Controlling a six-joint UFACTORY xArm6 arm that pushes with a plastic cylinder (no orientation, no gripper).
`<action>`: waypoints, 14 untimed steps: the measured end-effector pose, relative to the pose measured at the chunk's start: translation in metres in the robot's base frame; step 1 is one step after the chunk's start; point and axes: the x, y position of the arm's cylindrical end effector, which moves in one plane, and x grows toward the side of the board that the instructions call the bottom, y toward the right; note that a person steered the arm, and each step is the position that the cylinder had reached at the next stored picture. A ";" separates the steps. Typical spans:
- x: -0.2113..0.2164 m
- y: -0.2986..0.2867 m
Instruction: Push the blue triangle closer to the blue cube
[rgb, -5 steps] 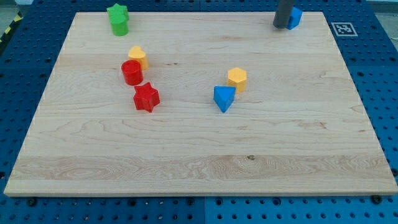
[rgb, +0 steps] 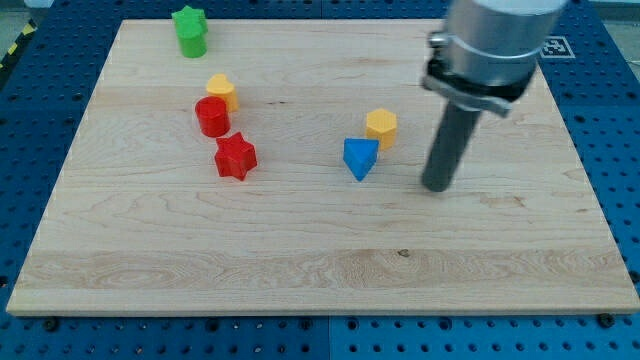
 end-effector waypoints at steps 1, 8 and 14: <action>0.015 -0.053; -0.030 -0.046; -0.118 0.031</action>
